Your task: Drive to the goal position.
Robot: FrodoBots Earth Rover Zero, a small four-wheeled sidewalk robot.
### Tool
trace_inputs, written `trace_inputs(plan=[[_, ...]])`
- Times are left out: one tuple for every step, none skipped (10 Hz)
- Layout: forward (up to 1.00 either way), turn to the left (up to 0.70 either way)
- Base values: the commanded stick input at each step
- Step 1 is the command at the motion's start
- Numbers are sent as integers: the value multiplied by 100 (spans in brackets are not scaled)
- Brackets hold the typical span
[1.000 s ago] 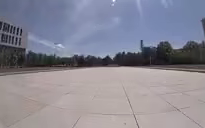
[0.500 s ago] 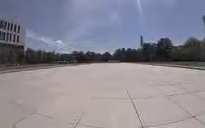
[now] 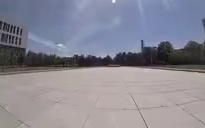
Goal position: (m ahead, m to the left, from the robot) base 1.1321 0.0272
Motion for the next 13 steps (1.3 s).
trace_inputs(plan=[[70, 0], [70, 0], [70, 0], [70, 0], [70, 0], [70, 0], [70, 0], [70, 0], [70, 0], [70, 0], [70, -23], [70, -29], [70, -18]])
